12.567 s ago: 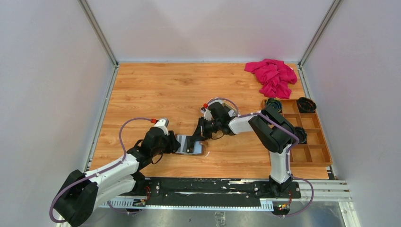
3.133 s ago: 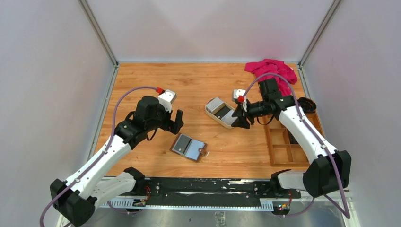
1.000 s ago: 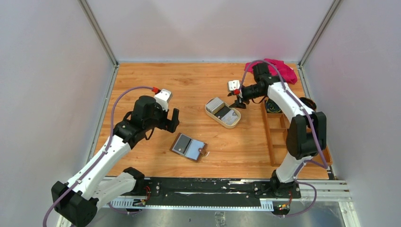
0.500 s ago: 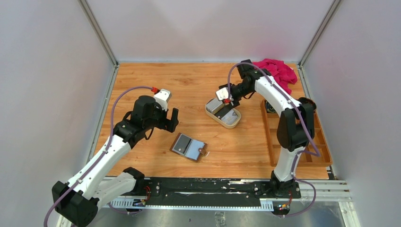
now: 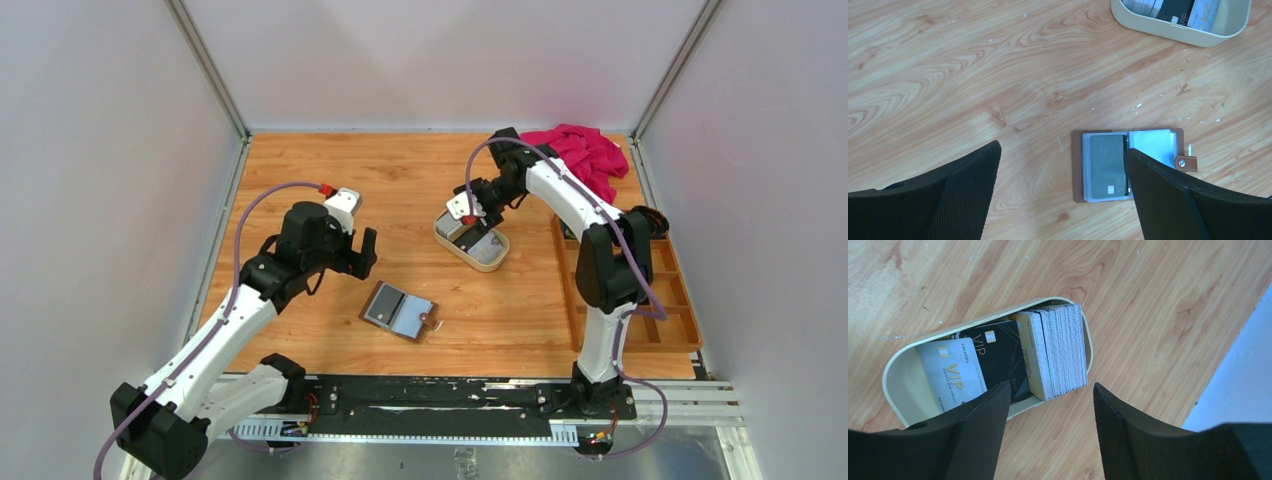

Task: Put the credit cards into the card holder
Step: Pick up the credit card from the storage box.

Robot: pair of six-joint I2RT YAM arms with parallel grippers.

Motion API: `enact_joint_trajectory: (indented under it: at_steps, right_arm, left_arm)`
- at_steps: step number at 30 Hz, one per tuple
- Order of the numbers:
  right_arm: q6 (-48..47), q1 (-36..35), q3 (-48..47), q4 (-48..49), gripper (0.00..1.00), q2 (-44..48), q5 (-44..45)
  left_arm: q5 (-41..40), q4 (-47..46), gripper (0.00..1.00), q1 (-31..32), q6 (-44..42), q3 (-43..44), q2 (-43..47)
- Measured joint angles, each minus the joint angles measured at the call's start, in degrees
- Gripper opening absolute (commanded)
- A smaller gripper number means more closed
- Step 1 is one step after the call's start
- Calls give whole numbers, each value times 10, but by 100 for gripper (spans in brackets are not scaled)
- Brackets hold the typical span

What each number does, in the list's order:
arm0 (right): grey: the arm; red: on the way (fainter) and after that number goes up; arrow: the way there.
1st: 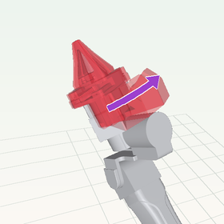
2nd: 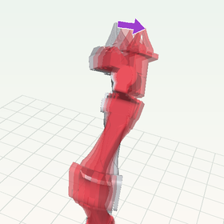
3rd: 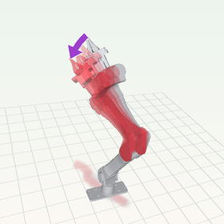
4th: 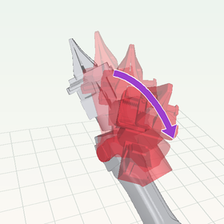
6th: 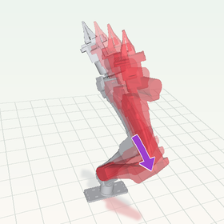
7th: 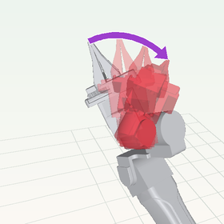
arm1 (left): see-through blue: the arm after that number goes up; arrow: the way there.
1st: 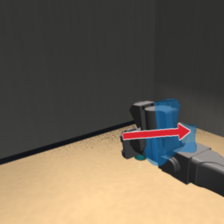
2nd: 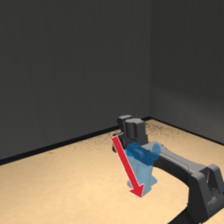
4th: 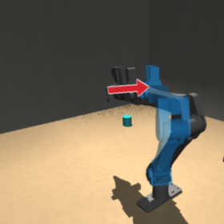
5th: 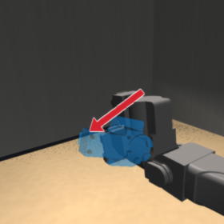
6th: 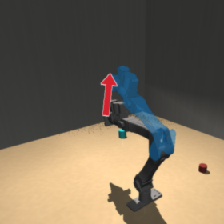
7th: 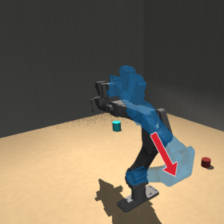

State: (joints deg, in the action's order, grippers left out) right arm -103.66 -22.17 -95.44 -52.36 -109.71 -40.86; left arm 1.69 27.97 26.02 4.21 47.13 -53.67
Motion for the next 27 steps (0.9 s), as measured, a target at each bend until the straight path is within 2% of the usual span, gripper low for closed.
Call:
enact_joint_trajectory:
  at_steps: [11,27]
  right_arm:
    - [-2,-28,-7,21,62,-20,67]
    - [37,-56,64,155,66,-21,142]
  left_arm:
    - [0,0,100,-4,0,0,-6]
    - [0,0,100,-5,0,0,-6]
